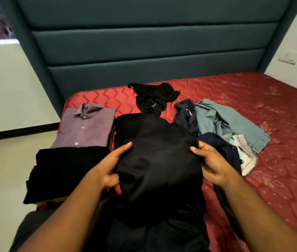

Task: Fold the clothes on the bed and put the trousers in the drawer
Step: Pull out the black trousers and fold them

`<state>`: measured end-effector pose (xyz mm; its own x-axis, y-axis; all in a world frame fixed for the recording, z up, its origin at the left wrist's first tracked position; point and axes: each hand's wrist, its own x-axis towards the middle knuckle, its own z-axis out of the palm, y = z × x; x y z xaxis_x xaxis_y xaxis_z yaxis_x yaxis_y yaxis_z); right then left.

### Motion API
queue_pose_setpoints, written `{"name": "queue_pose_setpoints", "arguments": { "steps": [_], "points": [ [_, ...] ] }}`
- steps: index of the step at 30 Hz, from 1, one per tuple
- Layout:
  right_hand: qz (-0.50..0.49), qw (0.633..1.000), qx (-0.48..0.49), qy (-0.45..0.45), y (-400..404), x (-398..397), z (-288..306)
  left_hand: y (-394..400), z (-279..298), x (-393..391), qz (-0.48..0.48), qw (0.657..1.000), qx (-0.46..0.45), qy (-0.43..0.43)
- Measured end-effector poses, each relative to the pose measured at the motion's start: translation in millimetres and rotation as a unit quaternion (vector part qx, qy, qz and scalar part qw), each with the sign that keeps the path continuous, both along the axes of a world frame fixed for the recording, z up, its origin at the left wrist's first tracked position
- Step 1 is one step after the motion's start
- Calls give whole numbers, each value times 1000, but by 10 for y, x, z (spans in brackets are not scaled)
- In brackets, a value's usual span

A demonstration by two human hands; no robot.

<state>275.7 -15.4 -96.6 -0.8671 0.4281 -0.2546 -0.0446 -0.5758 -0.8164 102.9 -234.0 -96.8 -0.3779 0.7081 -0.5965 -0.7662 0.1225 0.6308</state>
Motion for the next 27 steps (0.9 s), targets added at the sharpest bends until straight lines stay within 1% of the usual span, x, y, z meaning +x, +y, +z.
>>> {"name": "queue_pose_setpoints", "arguments": {
  "steps": [2, 4, 6, 8, 10, 12, 13, 15, 16, 17, 18, 19, 20, 21, 22, 23, 24, 25, 26, 27],
  "points": [
    [20, 999, -14, 28, -291, 312, 140, -334, 86, 299, -29, 999, -26, -1],
    [23, 999, -32, 20, -552, 582, 97, -594, 1, 568, -54, 996, -66, 1],
    [14, 1000, -16, -22, -856, 819, 4, -838, -68, 846, -57, 995, -85, 3],
    [-9, 997, 34, -74, -1044, 956, -86, -995, -143, 1027, -36, 997, -72, -1],
    [-38, 991, 65, -113, -1181, 1063, -133, -1128, -215, 1164, 1, 999, -43, -26],
    [-37, 987, 53, -145, -1293, 1189, -161, -1229, -282, 1315, 4, 998, -48, -33],
    [-17, 984, 53, -168, -1340, 1241, -164, -1240, -287, 1370, -11, 997, -74, -17],
    [58, 969, 72, -229, -1407, 1257, -180, -1169, -237, 1369, -47, 985, -161, 50],
    [67, 962, 91, -247, -1405, 1207, -183, -1150, -154, 1345, -64, 980, -167, 92],
    [58, 964, 103, -240, -1365, 1122, -130, -1121, -37, 1293, -71, 979, -140, 131],
    [20, 971, 123, -203, -1312, 1003, -3, -1057, 176, 1243, -55, 980, -101, 160],
    [-41, 977, 145, -151, -1274, 901, 210, -980, 409, 1181, -16, 982, -45, 181],
    [-90, 981, 155, -76, -1233, 820, 480, -952, 673, 1179, 30, 980, 34, 194],
    [-102, 981, 162, 7, -1208, 807, 764, -990, 932, 1189, 63, 967, 104, 223],
    [-79, 979, 165, 85, -1269, 913, 988, -1096, 1121, 1243, 75, 956, 141, 248],
    [-37, 973, 199, 112, -1339, 1019, 1071, -1177, 1195, 1265, 68, 943, 129, 301],
    [0, 957, 276, 85, -1372, 1068, 987, -1230, 1143, 1282, 49, 930, 68, 359],
    [33, 936, 348, 30, -1407, 1084, 848, -1232, 1024, 1274, 21, 919, 8, 393],
    [41, 918, 395, -17, -1408, 1107, 624, -1226, 873, 1306, 6, 908, -46, 417],
    [34, 913, 406, -39, -1388, 1094, 434, -1213, 715, 1324, 21, 891, -88, 445]
  ]
}}
